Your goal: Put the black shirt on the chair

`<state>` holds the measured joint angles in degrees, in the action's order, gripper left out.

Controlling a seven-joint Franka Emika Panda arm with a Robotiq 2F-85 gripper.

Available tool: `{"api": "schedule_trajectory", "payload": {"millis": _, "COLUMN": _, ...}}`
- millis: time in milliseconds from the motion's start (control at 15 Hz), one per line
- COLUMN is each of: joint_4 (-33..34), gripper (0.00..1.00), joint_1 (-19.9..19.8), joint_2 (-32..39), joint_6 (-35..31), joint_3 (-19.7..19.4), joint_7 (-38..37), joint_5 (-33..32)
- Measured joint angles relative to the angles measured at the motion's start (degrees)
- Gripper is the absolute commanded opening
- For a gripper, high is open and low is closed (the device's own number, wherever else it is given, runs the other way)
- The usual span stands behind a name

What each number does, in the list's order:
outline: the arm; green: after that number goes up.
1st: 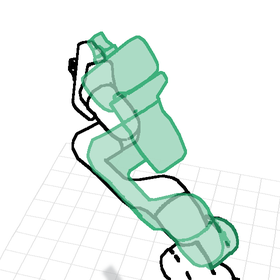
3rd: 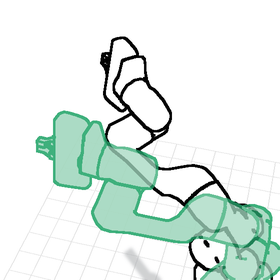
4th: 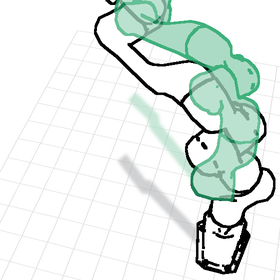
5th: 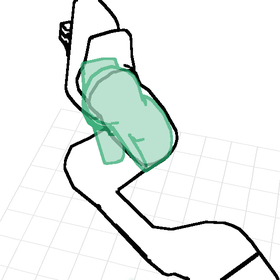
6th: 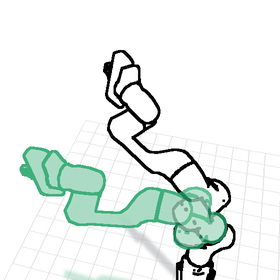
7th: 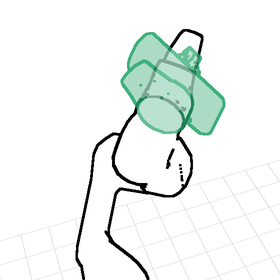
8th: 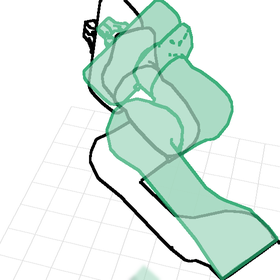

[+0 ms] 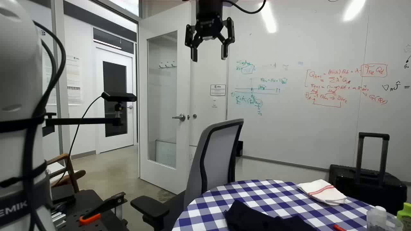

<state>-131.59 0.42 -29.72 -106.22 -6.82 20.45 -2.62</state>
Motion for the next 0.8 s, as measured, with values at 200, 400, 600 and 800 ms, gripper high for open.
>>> {"api": "schedule_trajectory", "payload": {"millis": 200, "joint_4": 0.1, "gripper": 1.0, "joint_1": 0.0, "joint_2": 0.0, "joint_6": 0.0, "joint_3": 0.0, "joint_7": 0.0, "joint_5": 0.0}}
{"api": "schedule_trajectory", "payload": {"millis": 400, "joint_4": -0.2, "gripper": 1.0, "joint_1": -0.1, "joint_2": 0.0, "joint_6": -0.5, "joint_3": 0.1, "joint_7": -0.2, "joint_5": 0.0}}
{"api": "schedule_trajectory", "payload": {"millis": 600, "joint_4": -2.2, "gripper": 1.0, "joint_1": -0.2, "joint_2": 1.1, "joint_6": -7.4, "joint_3": 0.4, "joint_7": -1.8, "joint_5": -0.2}}
{"api": "schedule_trajectory", "payload": {"millis": 800, "joint_4": -5.4, "gripper": 1.0, "joint_1": -0.3, "joint_2": 4.6, "joint_6": -16.5, "joint_3": 1.5, "joint_7": -5.2, "joint_5": -0.6}}
